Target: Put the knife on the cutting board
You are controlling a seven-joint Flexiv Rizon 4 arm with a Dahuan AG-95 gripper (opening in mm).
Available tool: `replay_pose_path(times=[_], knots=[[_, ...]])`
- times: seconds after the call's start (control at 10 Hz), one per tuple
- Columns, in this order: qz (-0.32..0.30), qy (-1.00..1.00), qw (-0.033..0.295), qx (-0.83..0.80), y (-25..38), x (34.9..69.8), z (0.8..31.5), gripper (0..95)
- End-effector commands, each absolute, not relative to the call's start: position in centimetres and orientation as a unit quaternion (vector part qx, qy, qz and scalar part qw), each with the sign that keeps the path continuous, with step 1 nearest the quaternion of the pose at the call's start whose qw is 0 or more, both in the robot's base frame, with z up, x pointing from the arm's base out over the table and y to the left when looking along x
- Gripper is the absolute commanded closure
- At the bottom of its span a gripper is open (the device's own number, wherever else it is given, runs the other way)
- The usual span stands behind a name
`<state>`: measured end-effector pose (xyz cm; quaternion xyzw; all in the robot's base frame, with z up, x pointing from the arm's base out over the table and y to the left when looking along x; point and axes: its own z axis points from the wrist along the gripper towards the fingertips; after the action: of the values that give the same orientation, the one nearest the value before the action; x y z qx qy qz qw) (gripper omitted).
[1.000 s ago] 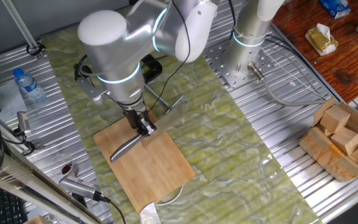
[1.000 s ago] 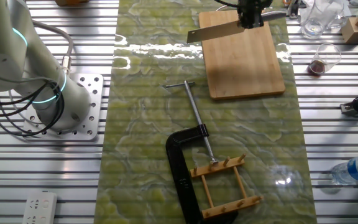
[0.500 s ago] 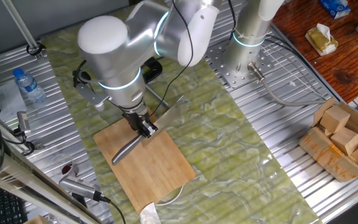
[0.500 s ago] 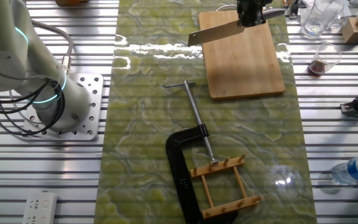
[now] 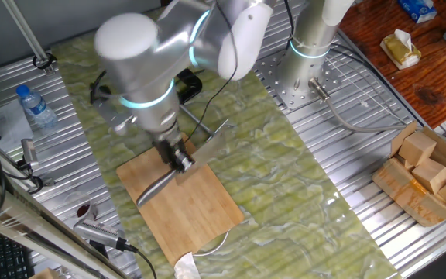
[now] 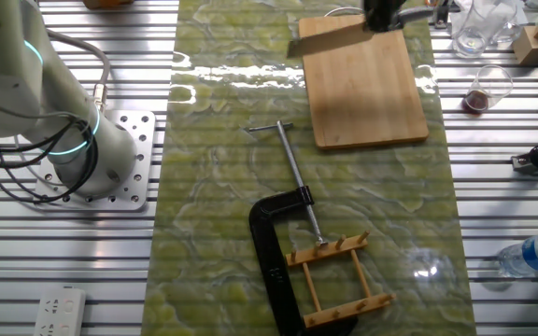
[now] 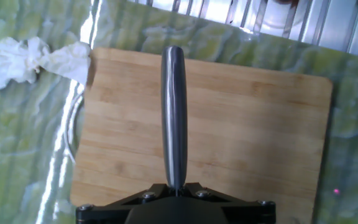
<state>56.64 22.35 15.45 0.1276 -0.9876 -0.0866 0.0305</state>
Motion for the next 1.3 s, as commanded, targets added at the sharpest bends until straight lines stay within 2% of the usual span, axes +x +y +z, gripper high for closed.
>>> replay_pose_path(times=[0.1,0.7,1.3], knots=[[-0.094,-0.988,0.026,0.118,23.7,57.3,15.2,95.0],[-0.119,-0.987,0.014,0.108,25.0,58.1,11.4,95.0],[-0.166,-0.983,0.012,0.071,25.0,58.3,10.3,95.0]])
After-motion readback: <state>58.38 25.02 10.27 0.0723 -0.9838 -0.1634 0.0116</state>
